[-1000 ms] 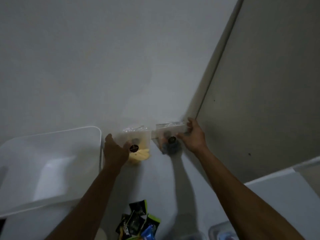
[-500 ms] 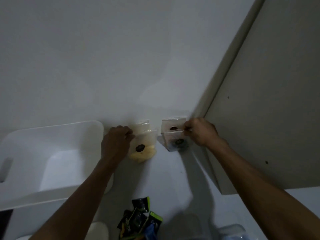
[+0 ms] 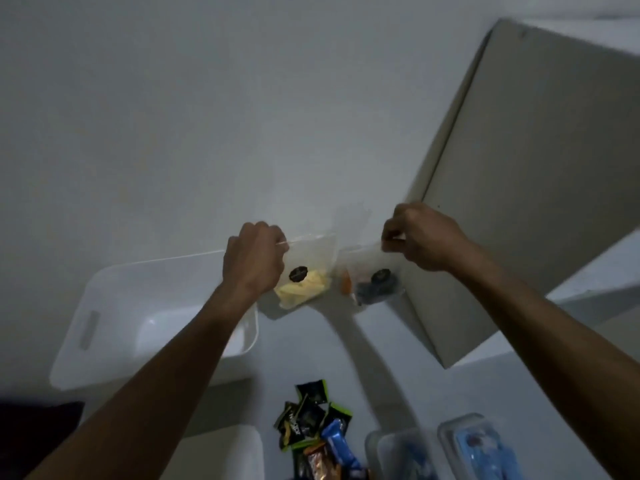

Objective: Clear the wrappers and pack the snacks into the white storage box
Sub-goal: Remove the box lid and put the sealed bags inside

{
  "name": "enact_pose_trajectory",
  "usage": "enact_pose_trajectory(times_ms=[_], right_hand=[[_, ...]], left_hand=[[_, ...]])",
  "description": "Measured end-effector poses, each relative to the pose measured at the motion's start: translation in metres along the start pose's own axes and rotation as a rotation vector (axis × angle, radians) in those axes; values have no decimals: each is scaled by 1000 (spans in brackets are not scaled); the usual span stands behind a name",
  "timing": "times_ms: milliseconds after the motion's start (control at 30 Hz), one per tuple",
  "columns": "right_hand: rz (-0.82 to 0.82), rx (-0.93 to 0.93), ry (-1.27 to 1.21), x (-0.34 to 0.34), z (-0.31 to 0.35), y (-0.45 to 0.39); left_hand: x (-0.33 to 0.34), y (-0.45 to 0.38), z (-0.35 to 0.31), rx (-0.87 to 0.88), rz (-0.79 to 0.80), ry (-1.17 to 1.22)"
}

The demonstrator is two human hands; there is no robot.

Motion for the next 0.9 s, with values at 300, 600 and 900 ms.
enact_pose_trajectory(times_ms=[300, 600, 900], right_hand=[[-187, -90, -118, -90, 150, 24], [-191, -163, -109, -26, 264, -23], [-71, -82, -118, 87, 278, -94]], left_hand=[[-136, 47, 86, -66, -58, 104], [-134, 40, 168, -182, 33, 174], [-56, 2, 193, -209, 21, 66]])
Point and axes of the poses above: each hand's wrist, its own y-axis away from the middle knuckle, its own x-axis out of the palm, z = x × y, the point moved 2 cm from there along -y, towards the middle knuckle, and after that the axes turned 8 degrees about z, right-handed, at the moved point
